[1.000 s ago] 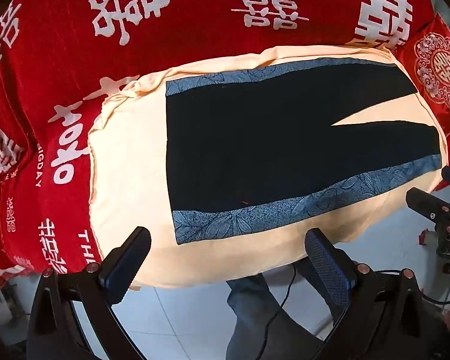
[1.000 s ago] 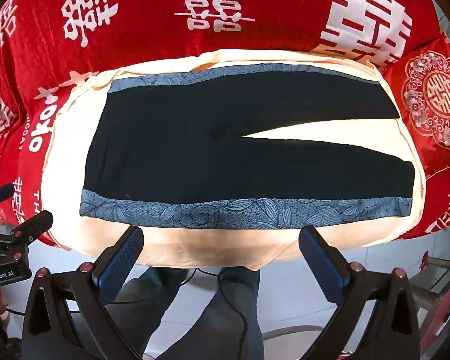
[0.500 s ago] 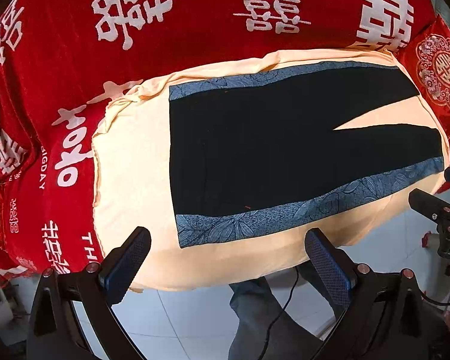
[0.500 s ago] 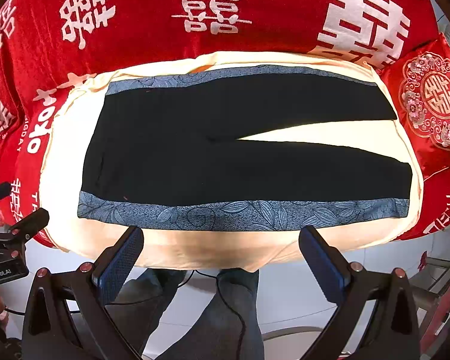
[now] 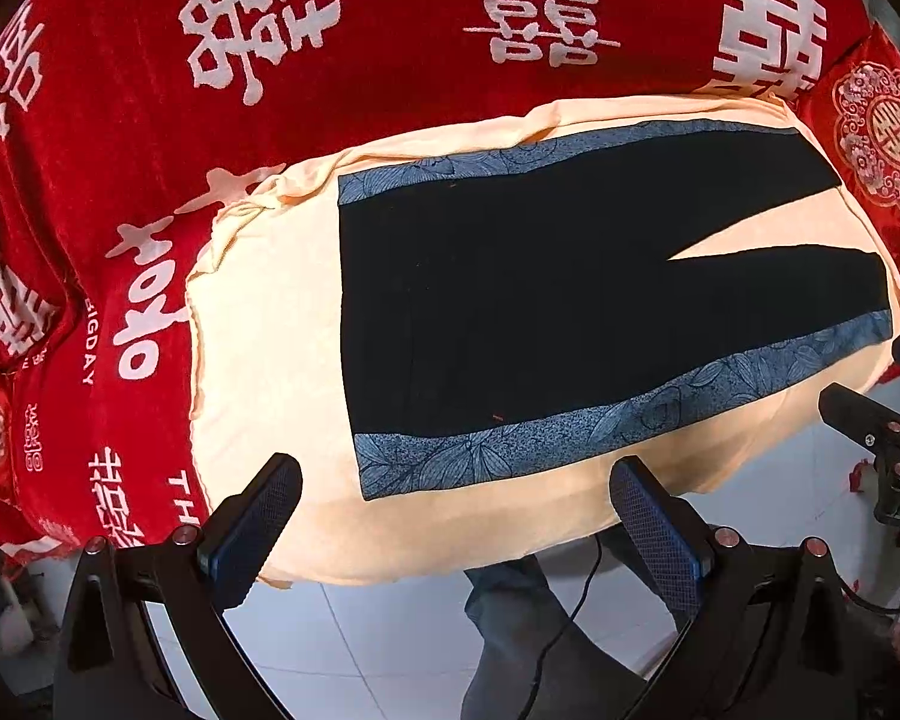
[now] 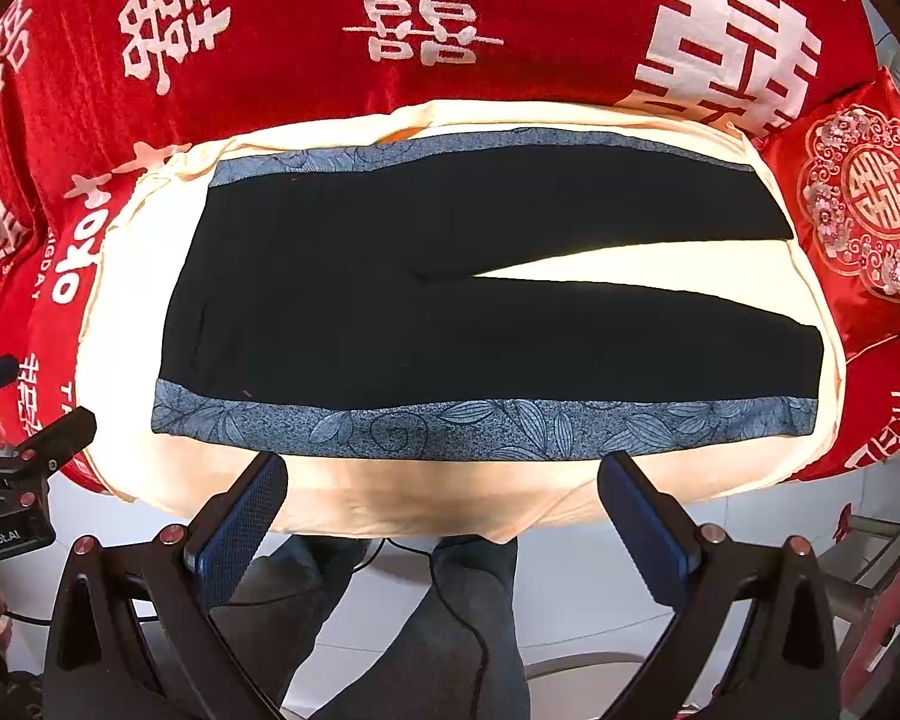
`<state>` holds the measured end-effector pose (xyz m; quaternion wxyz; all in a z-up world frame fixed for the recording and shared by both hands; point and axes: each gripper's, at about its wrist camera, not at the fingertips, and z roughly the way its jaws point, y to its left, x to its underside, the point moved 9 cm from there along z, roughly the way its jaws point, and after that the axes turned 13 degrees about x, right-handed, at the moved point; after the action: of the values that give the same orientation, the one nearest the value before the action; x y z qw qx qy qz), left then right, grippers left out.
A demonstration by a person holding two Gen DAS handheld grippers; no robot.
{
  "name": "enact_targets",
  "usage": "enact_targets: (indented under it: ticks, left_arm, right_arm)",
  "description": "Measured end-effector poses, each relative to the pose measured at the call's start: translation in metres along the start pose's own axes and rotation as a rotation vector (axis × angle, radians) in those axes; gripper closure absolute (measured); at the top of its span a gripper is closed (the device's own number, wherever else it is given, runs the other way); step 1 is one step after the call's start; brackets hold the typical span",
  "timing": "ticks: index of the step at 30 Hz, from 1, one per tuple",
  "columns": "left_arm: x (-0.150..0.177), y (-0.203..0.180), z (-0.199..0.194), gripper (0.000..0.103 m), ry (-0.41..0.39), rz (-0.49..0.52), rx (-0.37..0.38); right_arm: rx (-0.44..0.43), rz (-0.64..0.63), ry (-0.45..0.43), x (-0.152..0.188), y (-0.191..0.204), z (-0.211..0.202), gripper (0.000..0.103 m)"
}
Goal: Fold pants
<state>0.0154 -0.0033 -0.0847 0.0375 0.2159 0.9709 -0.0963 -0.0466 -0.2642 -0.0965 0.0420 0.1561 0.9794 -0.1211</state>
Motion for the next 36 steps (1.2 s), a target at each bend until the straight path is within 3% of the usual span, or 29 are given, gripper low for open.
enact_targets:
  ticks: [20, 27, 30, 36]
  left_arm:
    - [-0.001, -0.015, -0.001, 0.000, 0.005, -0.053, -0.011]
    - [0.008, -0.036, -0.001, 0.000, -0.030, -0.194, 0.004]
    - [0.018, -0.041, 0.007, 0.000, -0.022, -0.252, -0.068]
    - [0.030, -0.048, 0.017, 0.000, -0.026, -0.316, -0.048]
  right_arm:
    - [-0.036, -0.081, -0.022, -0.011, -0.005, 0.004, 0.000]
    - [-0.070, -0.158, -0.017, -0.009, -0.022, 0.010, 0.000]
    - [-0.082, -0.190, -0.008, -0.007, -0.028, 0.017, 0.000]
    - [-0.103, -0.194, 0.032, -0.001, -0.034, 0.039, 0.000]
